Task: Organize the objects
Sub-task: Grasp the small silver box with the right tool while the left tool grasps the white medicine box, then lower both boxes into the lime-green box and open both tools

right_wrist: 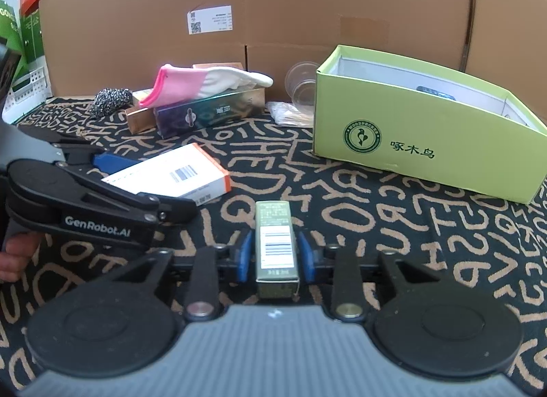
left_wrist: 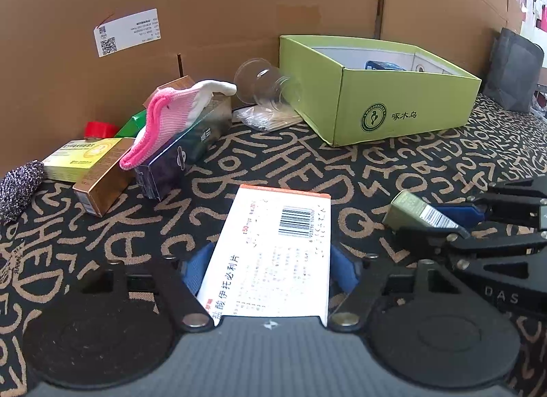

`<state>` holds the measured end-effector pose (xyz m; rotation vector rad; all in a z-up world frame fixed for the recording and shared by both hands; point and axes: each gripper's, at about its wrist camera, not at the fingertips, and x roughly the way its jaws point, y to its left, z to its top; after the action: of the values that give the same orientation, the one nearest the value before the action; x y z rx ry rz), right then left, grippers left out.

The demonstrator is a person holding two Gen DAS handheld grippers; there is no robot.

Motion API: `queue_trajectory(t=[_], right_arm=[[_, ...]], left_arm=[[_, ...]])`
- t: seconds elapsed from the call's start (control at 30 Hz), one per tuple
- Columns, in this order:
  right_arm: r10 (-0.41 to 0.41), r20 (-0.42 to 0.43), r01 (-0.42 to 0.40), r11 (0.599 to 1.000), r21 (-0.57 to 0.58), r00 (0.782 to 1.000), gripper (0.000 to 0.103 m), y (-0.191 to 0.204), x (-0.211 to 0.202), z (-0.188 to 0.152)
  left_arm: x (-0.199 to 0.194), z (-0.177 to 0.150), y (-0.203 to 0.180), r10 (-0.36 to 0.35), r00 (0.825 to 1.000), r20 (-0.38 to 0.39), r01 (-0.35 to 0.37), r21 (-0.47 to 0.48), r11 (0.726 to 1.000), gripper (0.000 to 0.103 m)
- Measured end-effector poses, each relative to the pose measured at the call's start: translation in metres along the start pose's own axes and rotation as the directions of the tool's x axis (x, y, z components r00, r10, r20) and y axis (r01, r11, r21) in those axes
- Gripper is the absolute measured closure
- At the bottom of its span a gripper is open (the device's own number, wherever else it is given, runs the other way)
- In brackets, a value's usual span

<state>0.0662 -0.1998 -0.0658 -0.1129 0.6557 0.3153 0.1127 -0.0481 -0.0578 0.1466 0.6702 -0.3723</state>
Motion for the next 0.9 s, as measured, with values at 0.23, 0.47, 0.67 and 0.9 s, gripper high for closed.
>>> queue_trajectory(t=[0.23, 0.47, 0.67, 0.9], right_arm=[[0.037, 0.006, -0.037, 0.997, 0.066, 0.999, 0.081, -0.01, -0.01, -0.007], [0.029, 0.082, -0.04, 0.989, 0.146, 0.996, 0.081, -0.037, -0.039, -0.001], [-0.023, 0.186, -0.01, 0.985, 0.17, 0.982, 0.081, -0.064, -0.065, 0.02], [-0.121, 0.293, 0.073, 0.983, 0.17, 0.948, 0.081, -0.097, -0.084, 0.055]], left_arm=[[-0.011, 0.0, -0.002, -0.003, 1.0, -0.015, 0.002, -0.036, 0.999, 0.031], [-0.038, 0.03, -0.017, -0.076, 0.994, 0.079, 0.08, -0.045, 0.996, 0.031], [-0.046, 0.079, -0.039, -0.141, 0.976, 0.166, 0.146, -0.02, 0.989, 0.031], [-0.027, 0.149, -0.062, -0.172, 0.955, 0.243, 0.184, -0.028, 0.983, 0.031]])
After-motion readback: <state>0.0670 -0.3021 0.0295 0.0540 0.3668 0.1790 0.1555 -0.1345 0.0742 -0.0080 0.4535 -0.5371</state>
